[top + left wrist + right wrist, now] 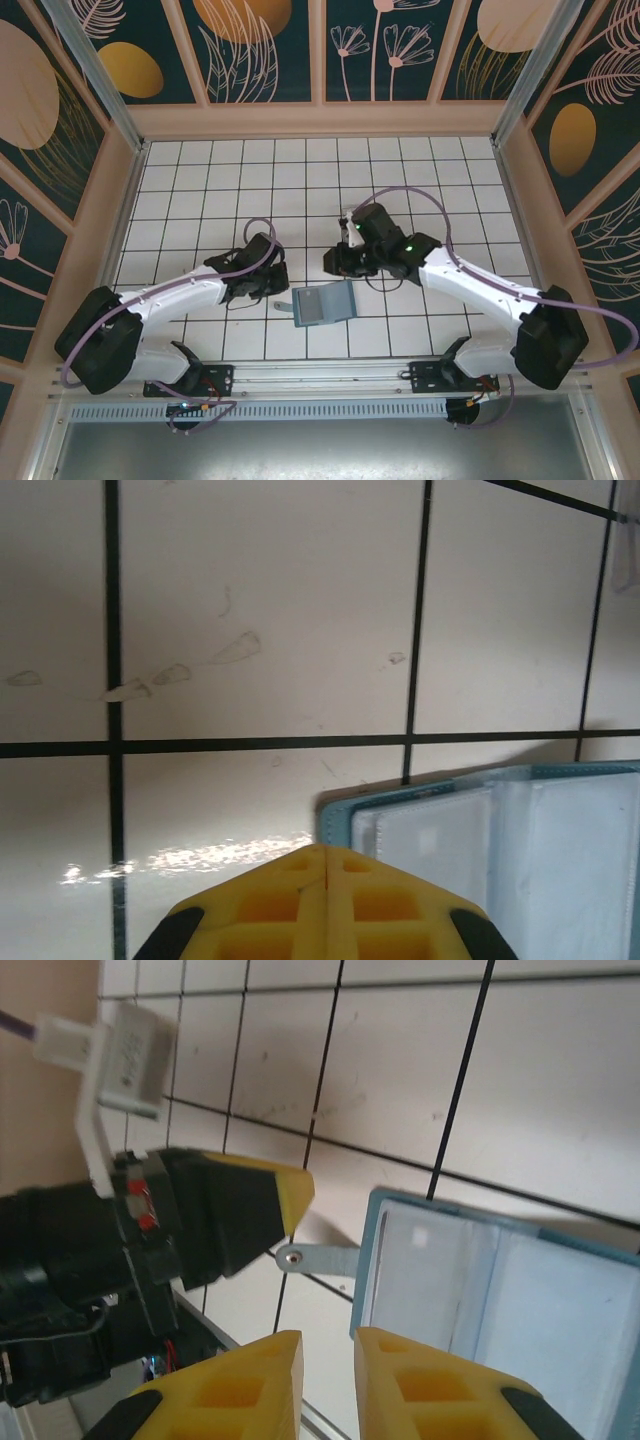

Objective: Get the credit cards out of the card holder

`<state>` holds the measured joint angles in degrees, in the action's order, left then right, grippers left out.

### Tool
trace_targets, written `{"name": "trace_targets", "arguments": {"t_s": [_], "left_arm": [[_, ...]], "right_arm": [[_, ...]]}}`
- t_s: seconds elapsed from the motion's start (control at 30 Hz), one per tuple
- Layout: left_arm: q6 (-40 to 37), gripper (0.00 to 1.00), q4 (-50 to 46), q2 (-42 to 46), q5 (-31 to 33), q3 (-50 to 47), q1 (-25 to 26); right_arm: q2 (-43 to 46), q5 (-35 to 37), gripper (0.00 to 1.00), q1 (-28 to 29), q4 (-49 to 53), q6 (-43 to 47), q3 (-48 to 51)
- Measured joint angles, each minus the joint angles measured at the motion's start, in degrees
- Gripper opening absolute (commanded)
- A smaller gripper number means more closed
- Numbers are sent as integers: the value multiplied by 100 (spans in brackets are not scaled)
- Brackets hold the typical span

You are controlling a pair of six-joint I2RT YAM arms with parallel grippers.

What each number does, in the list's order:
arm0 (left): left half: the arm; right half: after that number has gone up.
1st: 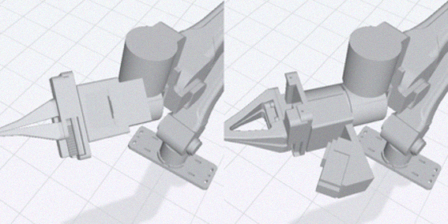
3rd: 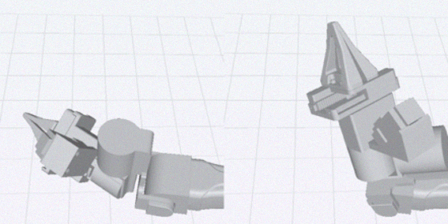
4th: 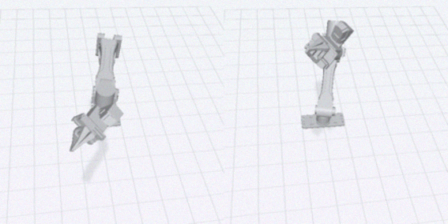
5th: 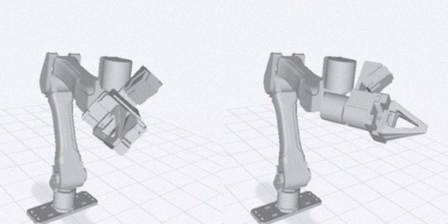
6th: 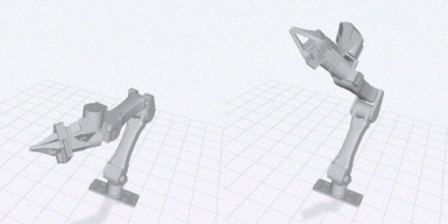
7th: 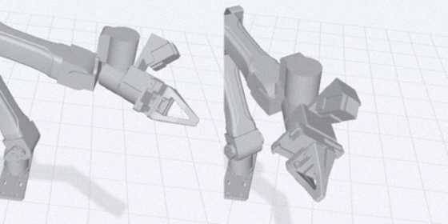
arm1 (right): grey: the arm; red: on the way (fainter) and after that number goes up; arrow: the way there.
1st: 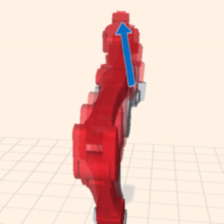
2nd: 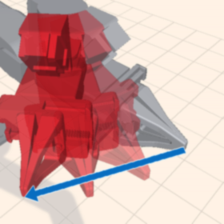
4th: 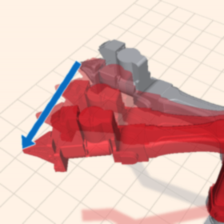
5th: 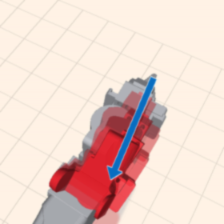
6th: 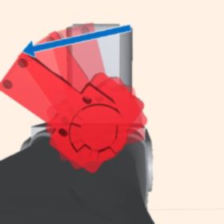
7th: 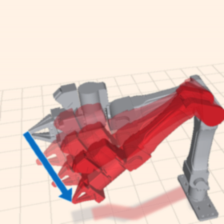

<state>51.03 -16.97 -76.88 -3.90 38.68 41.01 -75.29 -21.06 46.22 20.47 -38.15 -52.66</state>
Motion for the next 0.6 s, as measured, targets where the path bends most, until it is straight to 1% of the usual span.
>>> {"name": "trace_targets", "arguments": {"t_s": [0.17,0.4,0.6], "left_arm": [[-22,1,-4,116,4,-125,-140],[-20,4,0,332,4,-308,-245],[37,13,-2,527,7,-529,-289]], "right_arm": [[-407,-7,21,251,-186,-245,101],[-977,-173,21,424,-560,-404,138],[-1484,-417,23,608,-837,-442,162]]}}
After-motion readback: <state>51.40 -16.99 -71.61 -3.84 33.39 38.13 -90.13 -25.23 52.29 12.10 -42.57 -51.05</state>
